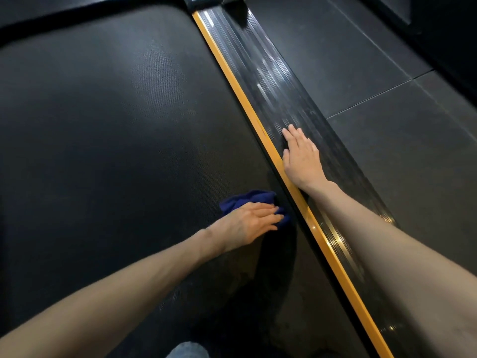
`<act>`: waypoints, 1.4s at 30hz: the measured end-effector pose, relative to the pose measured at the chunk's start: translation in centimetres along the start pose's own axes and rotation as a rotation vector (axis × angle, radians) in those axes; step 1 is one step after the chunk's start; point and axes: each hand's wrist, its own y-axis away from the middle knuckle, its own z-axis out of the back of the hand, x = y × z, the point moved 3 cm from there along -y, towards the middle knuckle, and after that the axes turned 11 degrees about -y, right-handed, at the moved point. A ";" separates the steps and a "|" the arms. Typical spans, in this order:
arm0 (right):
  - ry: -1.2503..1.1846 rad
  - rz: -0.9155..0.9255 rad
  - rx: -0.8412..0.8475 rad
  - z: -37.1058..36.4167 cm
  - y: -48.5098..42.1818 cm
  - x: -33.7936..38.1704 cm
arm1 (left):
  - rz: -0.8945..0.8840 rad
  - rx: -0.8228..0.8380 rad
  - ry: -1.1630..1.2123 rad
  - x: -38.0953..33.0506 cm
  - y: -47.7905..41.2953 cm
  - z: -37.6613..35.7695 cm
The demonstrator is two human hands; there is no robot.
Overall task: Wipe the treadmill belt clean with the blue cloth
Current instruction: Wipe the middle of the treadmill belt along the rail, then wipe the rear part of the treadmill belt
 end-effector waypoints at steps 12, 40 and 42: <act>0.045 -0.170 0.241 -2.7 9.3 7.9 | 0.477 -0.365 0.152 5.8 5.7 2.5; 0.061 0.813 0.442 -15.7 15.3 18.4 | 1.544 -0.351 0.300 3.1 31.5 -0.6; 0.100 1.052 0.517 -16.3 16.8 19.6 | 1.574 -0.330 0.286 2.6 32.3 -0.3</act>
